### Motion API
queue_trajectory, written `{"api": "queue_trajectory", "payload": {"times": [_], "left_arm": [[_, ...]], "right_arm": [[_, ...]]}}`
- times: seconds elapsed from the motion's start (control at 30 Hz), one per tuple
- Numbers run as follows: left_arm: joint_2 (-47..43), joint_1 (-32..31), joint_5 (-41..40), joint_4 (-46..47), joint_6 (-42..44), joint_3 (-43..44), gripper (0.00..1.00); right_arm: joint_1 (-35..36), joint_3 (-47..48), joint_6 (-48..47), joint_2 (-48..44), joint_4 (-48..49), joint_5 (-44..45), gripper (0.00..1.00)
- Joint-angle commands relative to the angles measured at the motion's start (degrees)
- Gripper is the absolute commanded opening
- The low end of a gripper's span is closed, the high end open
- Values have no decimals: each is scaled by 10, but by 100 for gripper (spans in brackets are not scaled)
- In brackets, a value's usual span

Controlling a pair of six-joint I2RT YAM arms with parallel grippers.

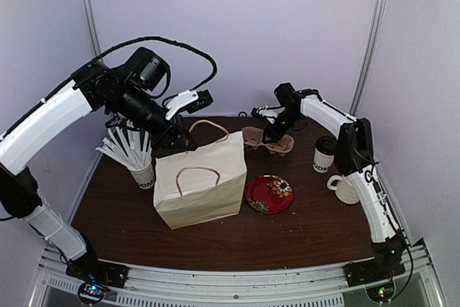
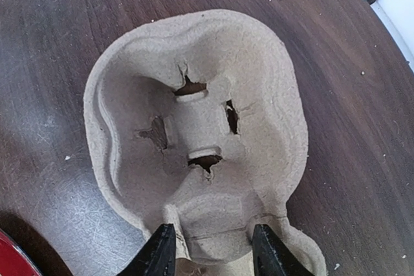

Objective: Pack the takeout coffee

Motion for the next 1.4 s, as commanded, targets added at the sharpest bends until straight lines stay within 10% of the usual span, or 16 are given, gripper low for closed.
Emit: {"api": "queue_trajectory", "payload": {"times": [0.0, 0.8, 1.37], "left_arm": [[1, 2, 2, 7, 1, -5, 0], [-2, 2, -6, 12, 14, -6, 0], [-8, 2, -15, 34, 10, -13, 0]], "right_arm": [[2, 15, 5, 17, 5, -4, 44], [8, -57, 25, -111, 4, -30, 29], [19, -459, 7, -452, -6, -37, 33]]}}
